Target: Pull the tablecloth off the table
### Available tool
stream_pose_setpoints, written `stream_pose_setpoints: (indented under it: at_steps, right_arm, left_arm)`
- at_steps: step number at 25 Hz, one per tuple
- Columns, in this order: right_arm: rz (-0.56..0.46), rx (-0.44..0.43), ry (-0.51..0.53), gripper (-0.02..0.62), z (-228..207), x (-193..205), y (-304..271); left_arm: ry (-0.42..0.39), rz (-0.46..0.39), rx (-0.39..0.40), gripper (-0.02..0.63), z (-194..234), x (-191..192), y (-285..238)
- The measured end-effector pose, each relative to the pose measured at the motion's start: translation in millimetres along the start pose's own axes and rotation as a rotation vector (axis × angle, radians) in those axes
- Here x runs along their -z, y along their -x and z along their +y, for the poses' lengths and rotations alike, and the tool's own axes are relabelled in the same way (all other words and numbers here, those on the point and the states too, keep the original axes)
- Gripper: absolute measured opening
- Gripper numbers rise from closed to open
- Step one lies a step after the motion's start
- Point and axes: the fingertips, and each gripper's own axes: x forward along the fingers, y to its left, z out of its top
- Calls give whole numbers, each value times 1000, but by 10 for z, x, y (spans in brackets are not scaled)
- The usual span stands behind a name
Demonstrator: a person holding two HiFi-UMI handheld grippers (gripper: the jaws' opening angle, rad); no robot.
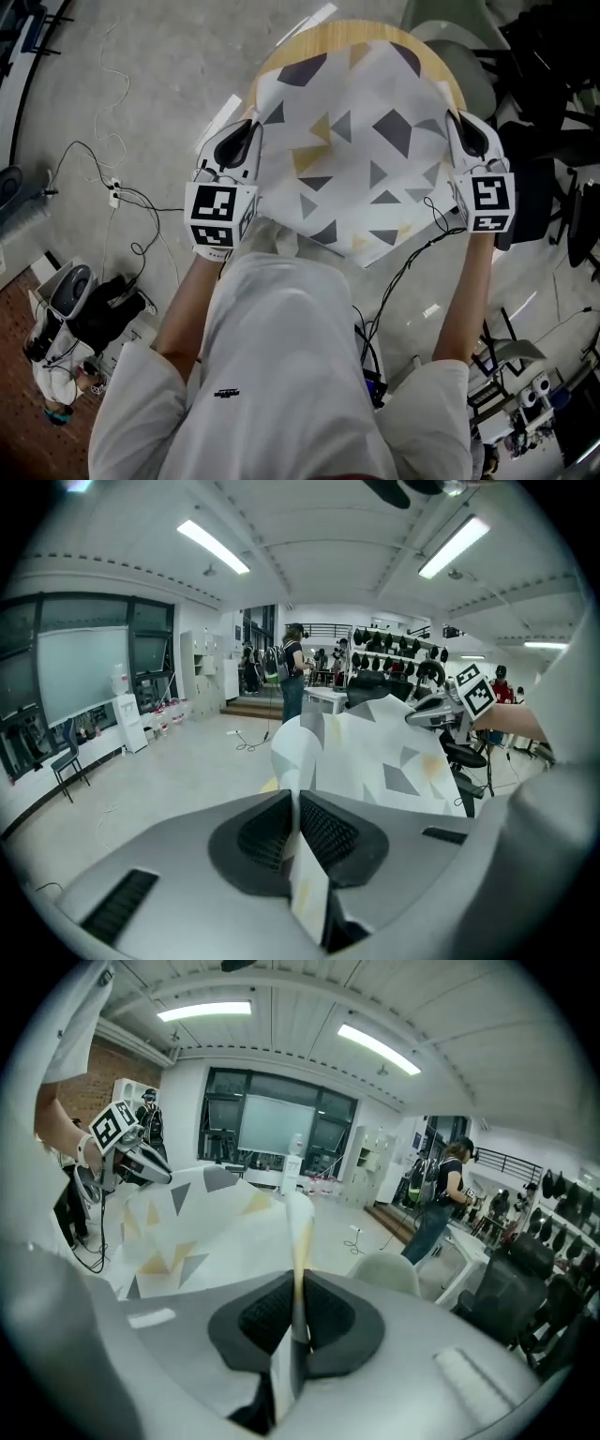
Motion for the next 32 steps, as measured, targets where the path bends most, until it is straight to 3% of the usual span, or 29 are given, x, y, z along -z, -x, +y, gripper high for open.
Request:
stream_pose_setpoints:
  at_steps: [5, 9, 15, 22, 28, 32]
  right_arm:
    - [-40, 84, -1, 21, 158, -128, 572]
    - [-69, 177, -28, 21, 859, -386, 1217]
    - [-132, 315, -153, 21, 1717, -469, 2123]
    - [-203, 466, -121, 21, 2582, -798, 2941]
    - [-224, 515, -116, 21, 2970, -956, 3513]
    - [-199, 491, -124, 23, 3207, -901, 3749]
  left_arm:
    - [3, -46, 3, 35, -28, -27, 355]
    - [-10, -118, 42, 34, 132, 172, 1092]
    - [-31, -182, 60, 35, 313, 450, 1993]
    - [-64, -299, 82, 35, 424, 472, 2818]
    - [-69, -338, 90, 35, 341, 420, 3386]
    - [-41, -302, 101, 35, 251, 528, 3621]
